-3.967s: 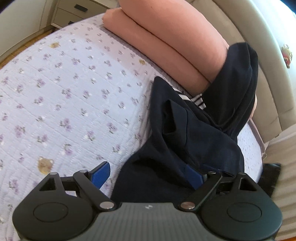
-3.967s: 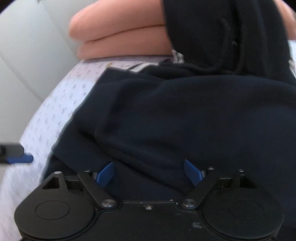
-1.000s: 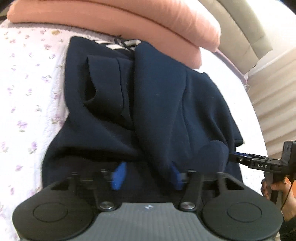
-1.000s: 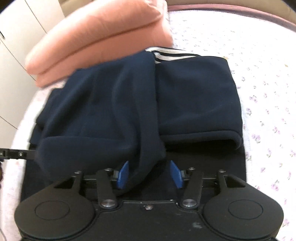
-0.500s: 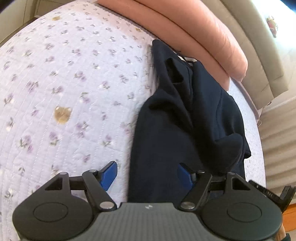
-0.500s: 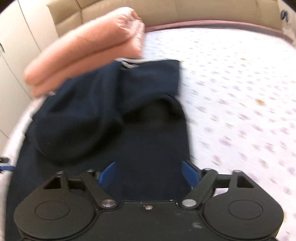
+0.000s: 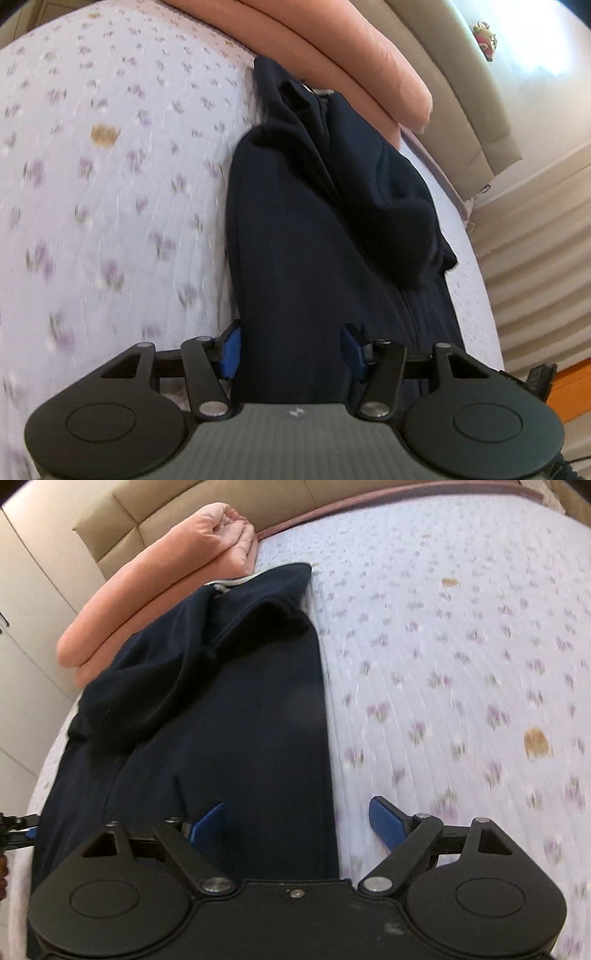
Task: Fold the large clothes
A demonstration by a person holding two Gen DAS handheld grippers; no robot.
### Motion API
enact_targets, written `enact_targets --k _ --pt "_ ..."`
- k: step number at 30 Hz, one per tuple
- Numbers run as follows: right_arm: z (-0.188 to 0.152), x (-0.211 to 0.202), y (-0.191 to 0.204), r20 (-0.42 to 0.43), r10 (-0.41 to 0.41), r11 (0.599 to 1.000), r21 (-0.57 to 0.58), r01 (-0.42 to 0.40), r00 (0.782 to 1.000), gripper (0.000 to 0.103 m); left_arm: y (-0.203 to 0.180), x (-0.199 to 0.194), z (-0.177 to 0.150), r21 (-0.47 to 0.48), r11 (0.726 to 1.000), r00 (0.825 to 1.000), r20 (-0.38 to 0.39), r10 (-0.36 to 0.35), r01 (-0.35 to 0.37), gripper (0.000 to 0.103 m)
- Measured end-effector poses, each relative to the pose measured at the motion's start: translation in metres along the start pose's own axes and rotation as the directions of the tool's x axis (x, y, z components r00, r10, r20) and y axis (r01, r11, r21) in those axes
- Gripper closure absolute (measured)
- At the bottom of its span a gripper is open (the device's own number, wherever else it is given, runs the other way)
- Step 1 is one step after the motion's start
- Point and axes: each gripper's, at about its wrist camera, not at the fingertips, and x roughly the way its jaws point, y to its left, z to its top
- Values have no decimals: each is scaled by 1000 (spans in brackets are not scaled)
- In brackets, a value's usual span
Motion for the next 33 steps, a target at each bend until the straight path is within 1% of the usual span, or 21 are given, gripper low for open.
enact_targets --k 2,4,8,11,13,16,17,20,21,22,23,25,26,28,30,31,32,33 --pt "-9 -10 -2 -8 12 1000 10 -12 1000 2 -1 -3 -9 -17 1000 1000 -19 -21 21 46" --pt "-19 -19 -8 -26 38 999 37 -37 999 2 -3 -8 -20 -13 999 999 -31 -30 29 46" --pt "-38 -39 -25 -69 120 985 129 -110 990 2 -5 -14 -42 -25 998 994 -85 -62 60 46" --pt "-54 -54 -35 -98 200 960 220 -175 975 3 -5 -16 -58 -44 996 986 -141 -86 80 47" --pt "-64 -61 -38 -120 245 941 270 -206 962 6 -7 -21 -68 -39 995 984 -156 -92 86 47" --pt "-78 -65 -36 -145 306 915 319 -248 941 8 -7 -27 -80 -60 993 977 -182 -114 104 48" --pt "-82 -66 -36 -149 317 910 325 -257 937 8 -6 -29 -84 -70 992 975 -189 -120 108 49" --pt "-86 -69 -33 -154 324 909 324 -262 934 8 -5 -31 -94 -85 989 966 -217 -138 122 49" --pt "-86 -68 -33 -160 330 907 327 -266 930 11 -5 -31 -97 -86 988 962 -231 -146 129 49" --pt "-86 -67 -33 -181 331 908 329 -260 926 20 -7 -30 -100 -84 988 958 -243 -150 133 49" --pt "-86 -68 -32 -199 316 916 318 -244 927 24 -9 -29 -102 -78 988 956 -252 -151 136 49" --pt "-89 -72 -33 -213 296 927 301 -226 931 40 -14 -30 -109 -49 989 952 -266 -149 141 49" --pt "-91 -73 -37 -215 294 924 314 -219 931 42 -16 -31 -112 -35 990 953 -266 -143 139 49" --pt "-96 -75 -45 -202 328 898 369 -239 923 42 -16 -31 -114 -41 989 951 -273 -147 141 49" --pt "-105 -71 -51 -222 381 866 425 -263 897 42 -16 -26 -118 -69 986 938 -303 -167 154 52" --pt "-108 -71 -51 -225 387 865 425 -267 894 43 -17 -24 -121 -70 986 933 -319 -167 152 58" --pt "-110 -74 -49 -212 378 870 415 -267 901 43 -19 -22 -123 -61 987 931 -327 -160 148 63" --pt "-110 -78 -48 -195 361 872 417 -256 912 61 -22 -20 -124 -49 990 937 -320 -143 135 66"
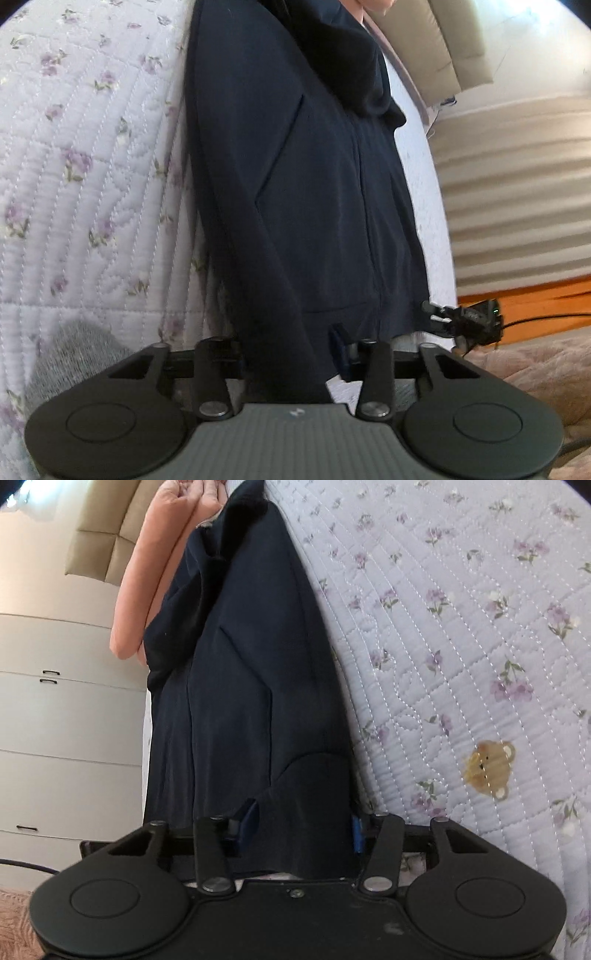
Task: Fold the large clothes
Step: 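Grasp the navy hoodie hem with both grippers and fold it toward the hood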
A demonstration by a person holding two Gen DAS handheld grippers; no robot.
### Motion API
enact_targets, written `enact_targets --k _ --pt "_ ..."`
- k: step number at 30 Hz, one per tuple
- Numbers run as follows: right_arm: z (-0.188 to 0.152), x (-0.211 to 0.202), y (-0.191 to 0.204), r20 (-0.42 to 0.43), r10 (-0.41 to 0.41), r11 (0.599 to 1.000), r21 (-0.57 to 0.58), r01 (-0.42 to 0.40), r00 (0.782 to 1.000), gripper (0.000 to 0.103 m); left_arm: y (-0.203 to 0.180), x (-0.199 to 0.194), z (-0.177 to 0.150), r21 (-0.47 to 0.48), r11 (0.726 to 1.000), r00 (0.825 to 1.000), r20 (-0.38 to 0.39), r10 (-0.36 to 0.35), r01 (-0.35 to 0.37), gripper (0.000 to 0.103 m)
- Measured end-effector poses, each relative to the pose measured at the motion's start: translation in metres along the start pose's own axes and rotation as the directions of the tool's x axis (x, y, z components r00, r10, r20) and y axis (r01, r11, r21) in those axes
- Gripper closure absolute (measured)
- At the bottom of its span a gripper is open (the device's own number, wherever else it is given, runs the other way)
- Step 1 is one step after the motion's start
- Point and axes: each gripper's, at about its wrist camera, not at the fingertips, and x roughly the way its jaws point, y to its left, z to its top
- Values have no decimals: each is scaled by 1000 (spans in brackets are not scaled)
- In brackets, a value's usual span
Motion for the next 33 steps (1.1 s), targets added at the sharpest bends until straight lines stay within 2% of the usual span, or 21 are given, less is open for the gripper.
enact_targets --k 1,2,4,7,10,15,19,22,24,29,33 --pt "-2 -3 3 41 -19 1000 4 19 999 95 -1 0 -1 -3 1000 1000 15 16 -16 79" --pt "-3 -6 6 76 -15 1000 3 15 997 95 -1 1 -1 -13 1000 999 24 21 -21 94" --pt "-8 -13 15 122 13 1000 -9 -12 992 95 -3 -4 -2 -17 1000 998 59 9 -8 95" --pt "-10 -22 29 177 25 999 -32 -19 984 96 -16 -18 -5 41 999 993 119 8 -13 96" --pt "-3 -29 37 215 86 996 10 -91 973 96 -22 -27 0 16 1000 985 173 -12 9 96" --pt "25 -34 78 267 150 989 -50 -142 952 96 -41 -49 24 24 999 955 293 -46 41 96" --pt "62 -31 112 306 208 978 -85 -191 929 96 -64 -66 51 40 996 924 373 -87 78 96" --pt "105 -27 143 324 238 970 -123 -209 916 95 -88 -76 83 78 995 896 436 -88 59 97" --pt "133 -27 167 347 243 965 -177 -192 906 95 -108 -82 111 117 993 869 489 -80 26 97" --pt "206 -24 216 405 281 943 -283 -173 870 95 -138 -94 182 176 984 807 579 -113 11 97" --pt "245 -1 238 460 291 935 -322 -148 839 96 -150 -89 233 190 980 762 643 -75 -64 97"
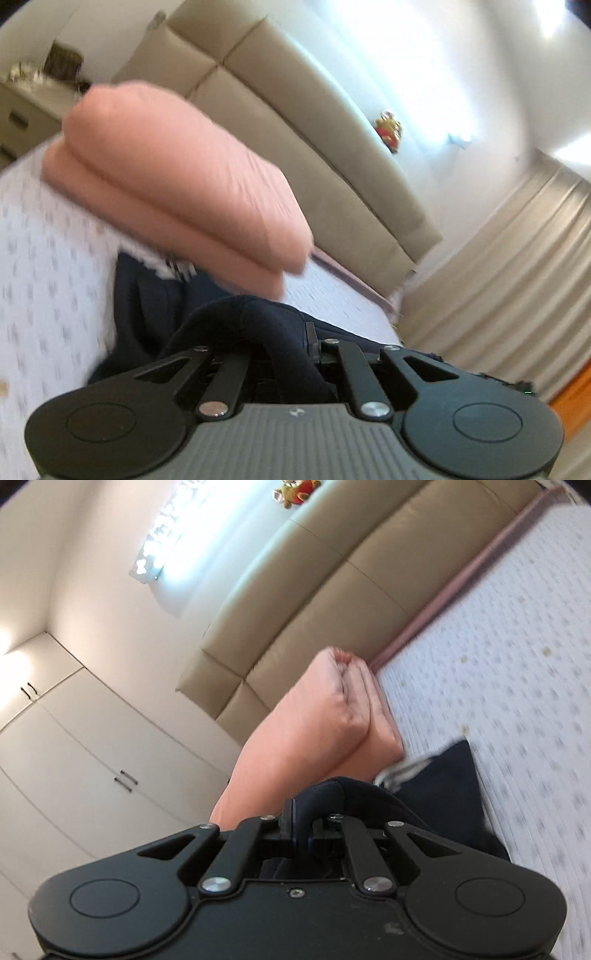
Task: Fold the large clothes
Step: 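Grasp the navy hoodie hem with both grippers and fold it toward the hood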
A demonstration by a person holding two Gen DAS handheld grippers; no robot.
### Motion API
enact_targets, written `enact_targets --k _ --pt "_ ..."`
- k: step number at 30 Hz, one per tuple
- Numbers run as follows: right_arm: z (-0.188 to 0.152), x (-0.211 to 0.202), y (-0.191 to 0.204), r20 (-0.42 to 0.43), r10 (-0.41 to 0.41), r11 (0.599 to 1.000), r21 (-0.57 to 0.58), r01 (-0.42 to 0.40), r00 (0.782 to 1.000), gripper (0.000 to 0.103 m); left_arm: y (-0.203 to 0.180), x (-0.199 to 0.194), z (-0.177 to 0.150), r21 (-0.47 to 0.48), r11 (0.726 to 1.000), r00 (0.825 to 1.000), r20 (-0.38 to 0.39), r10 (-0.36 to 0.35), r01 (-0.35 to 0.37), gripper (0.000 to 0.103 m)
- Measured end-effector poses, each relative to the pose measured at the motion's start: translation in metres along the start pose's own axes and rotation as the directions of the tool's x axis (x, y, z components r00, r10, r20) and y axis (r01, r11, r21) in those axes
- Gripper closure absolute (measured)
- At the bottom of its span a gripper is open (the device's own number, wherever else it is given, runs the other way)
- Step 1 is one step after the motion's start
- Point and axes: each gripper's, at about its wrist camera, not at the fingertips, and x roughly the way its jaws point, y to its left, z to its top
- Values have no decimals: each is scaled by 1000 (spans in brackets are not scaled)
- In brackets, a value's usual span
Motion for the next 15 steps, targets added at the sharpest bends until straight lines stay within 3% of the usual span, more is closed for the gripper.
enact_targets --k 6,15 --pt "16 68 -20 25 -52 998 44 51 998 96 24 42 19 -1 999 999 26 42 -42 97" --pt "21 161 -66 -41 -203 978 47 205 978 95 92 124 24 -48 987 988 -14 154 -155 94"
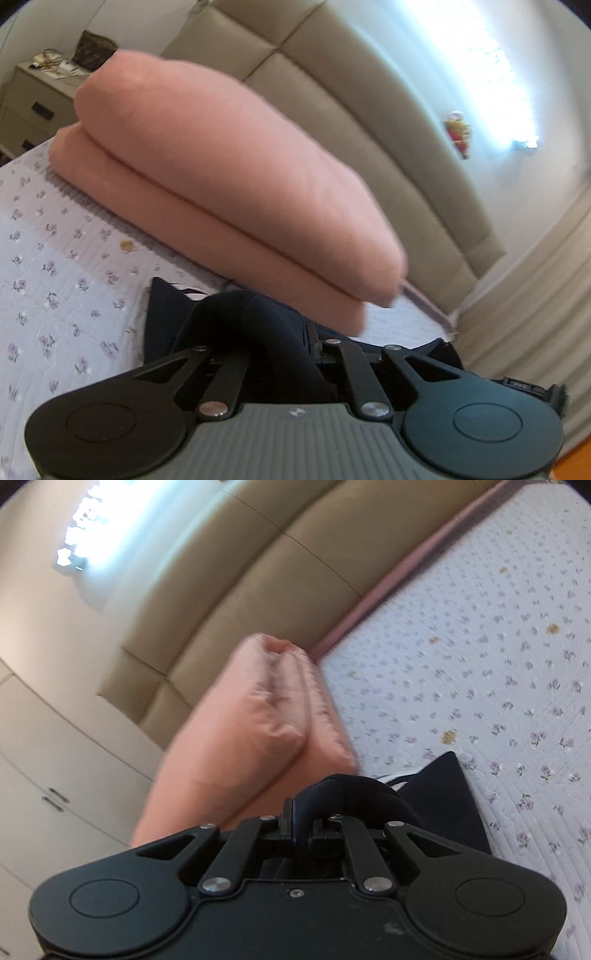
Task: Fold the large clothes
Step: 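Grasp the navy hoodie hem with both grippers and fold it toward the hood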
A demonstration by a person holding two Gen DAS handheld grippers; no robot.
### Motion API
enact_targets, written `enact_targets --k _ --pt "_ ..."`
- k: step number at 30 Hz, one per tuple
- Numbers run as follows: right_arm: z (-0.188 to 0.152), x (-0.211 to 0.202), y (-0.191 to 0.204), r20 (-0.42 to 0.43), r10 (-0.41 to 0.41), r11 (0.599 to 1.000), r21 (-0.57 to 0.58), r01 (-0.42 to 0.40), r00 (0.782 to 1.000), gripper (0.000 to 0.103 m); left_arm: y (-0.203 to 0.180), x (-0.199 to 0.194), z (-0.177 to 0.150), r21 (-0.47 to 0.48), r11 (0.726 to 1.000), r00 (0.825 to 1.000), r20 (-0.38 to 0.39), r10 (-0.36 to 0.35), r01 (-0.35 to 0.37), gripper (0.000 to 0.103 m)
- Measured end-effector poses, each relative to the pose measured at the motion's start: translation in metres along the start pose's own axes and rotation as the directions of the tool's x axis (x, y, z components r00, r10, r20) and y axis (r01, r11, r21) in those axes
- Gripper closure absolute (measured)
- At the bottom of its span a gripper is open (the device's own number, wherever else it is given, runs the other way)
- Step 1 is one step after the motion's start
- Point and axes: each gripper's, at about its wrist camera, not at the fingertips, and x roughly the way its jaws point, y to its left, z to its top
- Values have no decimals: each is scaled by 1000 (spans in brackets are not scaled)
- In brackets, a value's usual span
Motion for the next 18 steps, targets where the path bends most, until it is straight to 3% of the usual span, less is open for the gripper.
enact_targets --k 3,5,6,7,8,9,10,11,12,14,16,18 --pt "-2 31 -7 -26 -56 998 -34 55 998 92 18 32 -2 -8 999 999 -27 46 -46 91" --pt "-5 39 -8 -23 -72 996 -58 71 997 85 25 44 -2 9 998 996 -58 64 -64 80" --pt "-8 38 -9 -7 -64 996 -60 64 998 74 28 45 -4 19 997 995 -68 71 -70 74" --pt "-13 32 -11 18 -36 997 -65 37 999 47 29 39 -6 26 998 996 -59 62 -61 59" --pt "-19 25 -10 45 -18 996 -90 22 999 33 29 30 -11 43 998 999 -38 36 -34 42" --pt "-27 17 -7 71 -18 990 -139 28 997 20 27 18 -18 91 996 1000 -9 4 -4 33" --pt "-37 11 -1 82 -13 975 -221 31 997 20 21 9 -23 150 989 1000 5 -15 14 23" --pt "-49 10 7 60 -4 944 -328 23 998 19 14 2 -30 242 970 999 3 -33 31 23" --pt "-65 12 17 23 -11 898 -439 20 1000 19 4 -2 -39 355 934 999 -27 -41 47 23" --pt "-97 23 34 -34 -48 783 -622 16 998 19 -14 6 -56 511 856 993 -115 -20 77 23" --pt "-128 46 46 -101 -97 669 -743 -11 990 19 -27 29 -71 606 788 977 -210 26 110 23" --pt "-145 72 50 -123 -149 629 -777 -2 981 17 -37 58 -82 670 738 967 -231 104 80 24"
